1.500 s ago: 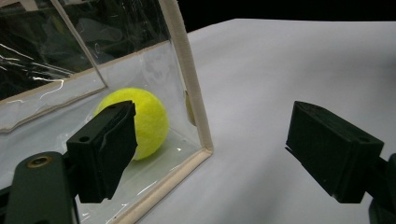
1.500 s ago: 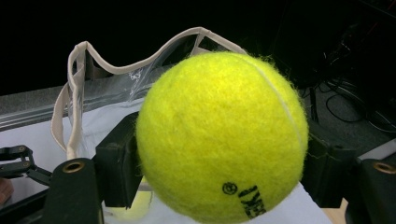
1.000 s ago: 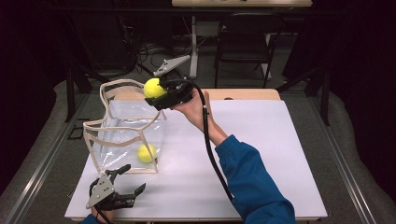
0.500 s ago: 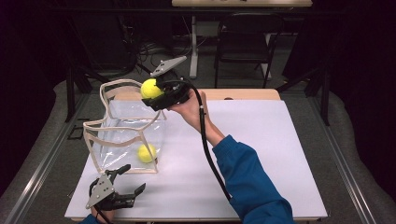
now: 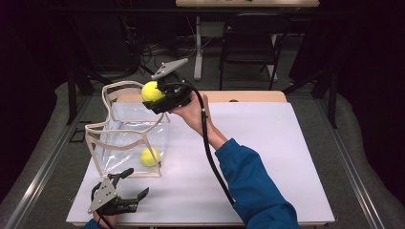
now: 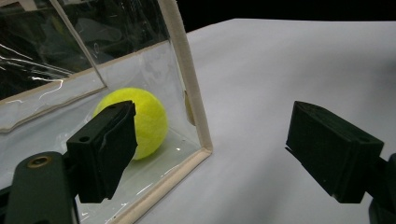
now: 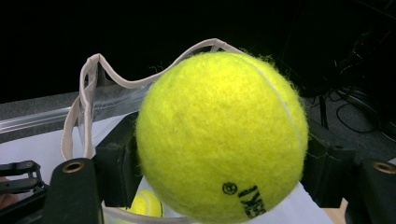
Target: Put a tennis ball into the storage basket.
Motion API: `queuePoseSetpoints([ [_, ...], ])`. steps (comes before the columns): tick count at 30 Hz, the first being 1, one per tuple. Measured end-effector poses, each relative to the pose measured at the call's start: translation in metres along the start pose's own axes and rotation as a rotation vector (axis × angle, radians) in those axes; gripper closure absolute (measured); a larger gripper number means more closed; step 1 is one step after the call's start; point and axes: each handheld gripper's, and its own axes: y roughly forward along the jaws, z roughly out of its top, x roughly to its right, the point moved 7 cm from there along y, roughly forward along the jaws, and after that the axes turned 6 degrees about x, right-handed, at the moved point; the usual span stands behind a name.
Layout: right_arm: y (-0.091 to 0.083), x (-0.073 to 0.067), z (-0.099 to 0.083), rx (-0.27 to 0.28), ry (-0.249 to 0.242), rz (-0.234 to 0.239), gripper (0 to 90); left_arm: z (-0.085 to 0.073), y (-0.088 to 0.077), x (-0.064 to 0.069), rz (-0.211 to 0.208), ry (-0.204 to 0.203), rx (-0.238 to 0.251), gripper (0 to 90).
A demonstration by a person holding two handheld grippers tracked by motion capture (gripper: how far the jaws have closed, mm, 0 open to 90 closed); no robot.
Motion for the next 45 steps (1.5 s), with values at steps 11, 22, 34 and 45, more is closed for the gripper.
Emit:
queuePoseSetpoints([
  [11, 0.006, -0.003, -0.001, -0.005, -0.003, 0.007, 25.9, 0.000, 0.000, 0.000, 0.000, -0.003, 0.001, 15.8],
  [22, 0.013, -0.008, -0.002, -0.010, -0.009, 0.018, 25.9, 0.000, 0.000, 0.000, 0.000, -0.003, 0.001, 15.8],
  [34, 0.017, -0.010, -0.003, -0.015, -0.007, 0.023, 25.9, 0.000, 0.000, 0.000, 0.000, -0.003, 0.001, 15.8],
  [45, 0.025, -0.015, -0.006, -0.037, -0.015, 0.034, 25.9, 0.000, 0.000, 0.000, 0.000, -0.003, 0.001, 15.9],
])
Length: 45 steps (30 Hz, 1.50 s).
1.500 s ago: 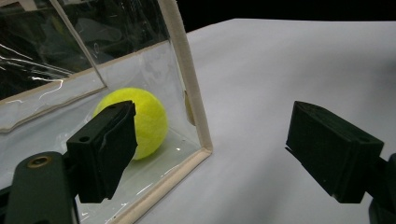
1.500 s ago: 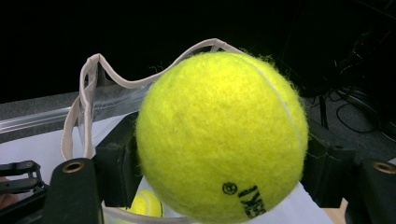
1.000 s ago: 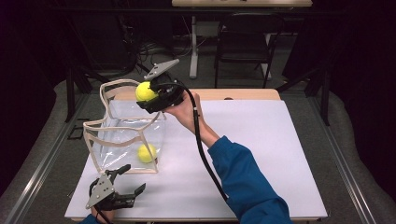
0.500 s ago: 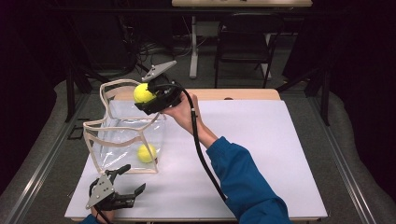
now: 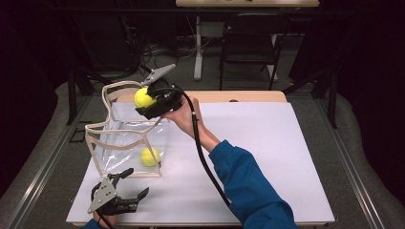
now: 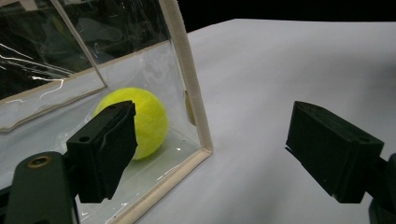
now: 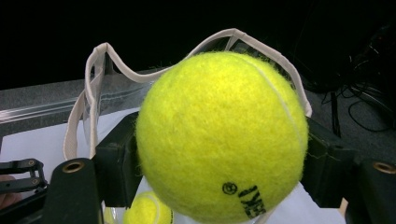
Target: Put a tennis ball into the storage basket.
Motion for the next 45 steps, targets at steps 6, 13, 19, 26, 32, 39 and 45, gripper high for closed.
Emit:
queuePoseSetpoints([
  [6, 0.004, -0.002, -0.001, -0.012, 0.001, 0.010, 25.9, 0.000, 0.000, 0.000, -0.001, -0.002, 0.002, 15.8],
  [13, 0.010, -0.005, -0.005, -0.037, 0.006, 0.021, 25.8, 0.000, 0.000, 0.000, 0.001, -0.003, 0.002, 15.8],
  [19, 0.012, -0.005, -0.009, -0.051, 0.021, 0.029, 25.7, 0.000, 0.000, 0.000, 0.002, 0.001, 0.001, 15.9],
  [26, 0.014, -0.007, -0.012, -0.065, 0.031, 0.038, 25.5, 0.000, 0.000, 0.000, 0.001, 0.002, 0.001, 15.8],
  [32, 0.016, -0.007, -0.016, -0.083, 0.039, 0.046, 25.4, 0.000, 0.000, 0.000, 0.002, 0.003, 0.002, 15.8],
  [39, 0.020, -0.007, -0.020, -0.110, 0.052, 0.062, 25.0, 0.000, 0.000, 0.000, 0.003, 0.001, 0.001, 15.9],
  [45, 0.020, -0.009, -0.022, -0.120, 0.057, 0.086, 20.3, 0.000, 0.000, 0.000, 0.002, 0.003, 0.004, 15.9],
])
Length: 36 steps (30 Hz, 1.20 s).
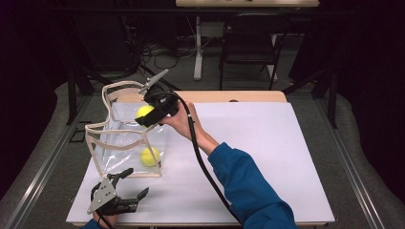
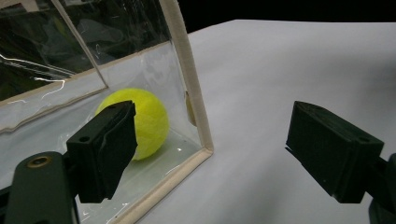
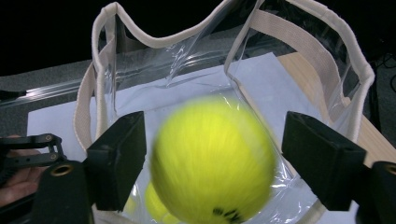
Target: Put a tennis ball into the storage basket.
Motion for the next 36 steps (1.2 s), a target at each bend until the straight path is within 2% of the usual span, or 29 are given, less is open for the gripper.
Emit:
queuePoseSetpoints([
  [4, -0.005, 0.001, 0.002, 0.015, 0.003, 0.000, 14.6, 0.000, 0.000, 0.000, 0.000, 0.000, 0.000, 15.8],
  [9, -0.016, 0.004, 0.002, 0.058, 0.005, -0.004, 11.1, 0.000, 0.000, 0.000, 0.001, 0.000, 0.000, 15.8],
  [14, -0.025, 0.007, -0.001, 0.071, 0.011, -0.008, 7.4, 0.000, 0.000, 0.000, 0.002, 0.000, -0.001, 15.9],
  [23, -0.037, 0.010, -0.021, 0.063, 0.018, 0.006, 3.9, 0.000, 0.001, 0.001, 0.001, -0.002, -0.004, 15.9],
  [36, -0.049, 0.016, -0.055, 0.018, 0.033, 0.000, 0.0, 0.000, 0.001, 0.001, 0.003, 0.005, -0.004, 15.8],
])
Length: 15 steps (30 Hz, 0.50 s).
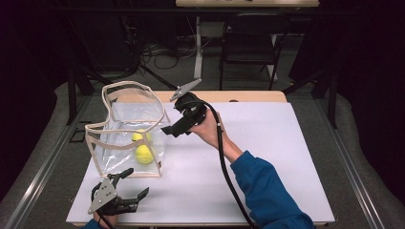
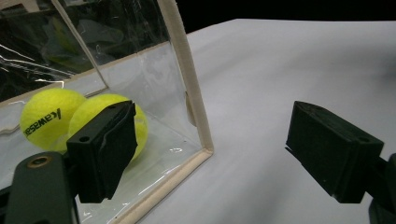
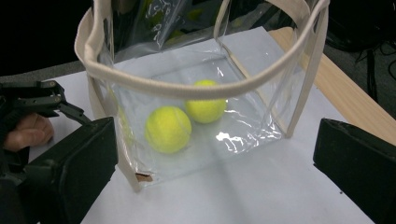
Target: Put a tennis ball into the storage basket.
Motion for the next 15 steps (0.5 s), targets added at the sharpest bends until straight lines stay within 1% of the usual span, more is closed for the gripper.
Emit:
queuePoseSetpoints([
  [9, -0.006, 0.004, -0.023, -0.017, 0.017, -0.015, 0.0, 0.000, 0.000, 0.000, 0.002, 0.002, 0.003, 15.8],
  [15, -0.013, 0.010, -0.038, -0.019, 0.031, -0.042, 0.0, 0.000, -0.001, 0.000, 0.001, 0.002, 0.003, 15.8],
])
